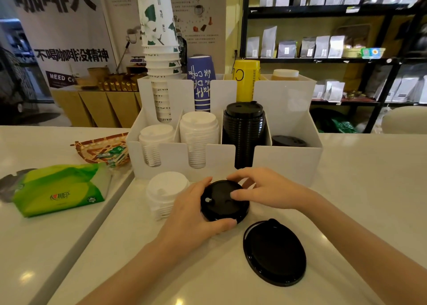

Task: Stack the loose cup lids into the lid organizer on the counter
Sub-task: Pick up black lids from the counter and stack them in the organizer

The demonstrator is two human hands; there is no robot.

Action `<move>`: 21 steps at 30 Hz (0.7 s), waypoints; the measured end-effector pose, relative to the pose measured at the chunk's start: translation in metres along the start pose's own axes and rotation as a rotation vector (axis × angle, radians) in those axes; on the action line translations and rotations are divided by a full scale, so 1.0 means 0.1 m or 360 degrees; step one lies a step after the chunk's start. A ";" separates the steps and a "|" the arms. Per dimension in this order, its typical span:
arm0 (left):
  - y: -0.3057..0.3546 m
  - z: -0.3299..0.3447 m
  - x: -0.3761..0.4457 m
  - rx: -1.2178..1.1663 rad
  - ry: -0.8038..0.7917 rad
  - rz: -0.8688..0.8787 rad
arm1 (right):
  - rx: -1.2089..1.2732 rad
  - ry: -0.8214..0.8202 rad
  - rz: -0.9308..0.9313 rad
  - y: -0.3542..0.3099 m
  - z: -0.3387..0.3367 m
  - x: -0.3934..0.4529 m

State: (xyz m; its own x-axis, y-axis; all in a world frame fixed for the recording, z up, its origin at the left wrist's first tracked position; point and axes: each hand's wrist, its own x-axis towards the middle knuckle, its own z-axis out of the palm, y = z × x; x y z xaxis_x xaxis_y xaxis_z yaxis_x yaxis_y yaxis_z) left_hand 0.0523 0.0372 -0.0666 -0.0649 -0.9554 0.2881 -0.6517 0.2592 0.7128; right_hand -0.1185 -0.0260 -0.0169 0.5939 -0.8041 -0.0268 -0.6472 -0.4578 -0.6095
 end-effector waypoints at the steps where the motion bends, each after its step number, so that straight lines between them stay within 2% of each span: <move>1: 0.01 -0.01 0.01 -0.0011 0.0020 0.0020 | 0.0034 0.0026 -0.0006 0.00 -0.03 -0.01; 6: 0.10 -0.11 0.11 -0.0028 0.0020 0.0170 | 0.0210 0.0243 -0.0038 0.02 -0.20 -0.03; 10: 0.31 -0.29 0.33 -0.0016 -0.0268 0.0245 | 0.0499 0.0307 0.0068 0.07 -0.37 -0.01; 15: 0.57 -0.42 0.60 -0.0102 -0.0790 0.0292 | 0.0680 0.0006 0.0293 0.13 -0.53 -0.06; 18: 0.65 -0.40 0.72 -0.0133 -0.0909 0.0330 | 0.0617 -0.0010 0.0237 0.17 -0.65 -0.15; 21: 0.69 -0.40 0.82 -0.0192 -0.0956 0.0371 | 0.0647 0.0156 0.0200 0.20 -0.77 -0.20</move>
State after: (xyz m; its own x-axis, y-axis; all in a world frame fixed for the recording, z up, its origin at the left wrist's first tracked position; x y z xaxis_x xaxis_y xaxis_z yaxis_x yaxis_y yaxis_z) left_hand 0.0328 -0.0178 0.0318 -0.6276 -0.7761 0.0613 -0.4824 0.4495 0.7518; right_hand -0.1799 -0.0483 0.0330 0.4616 -0.8852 -0.0575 -0.4593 -0.1830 -0.8692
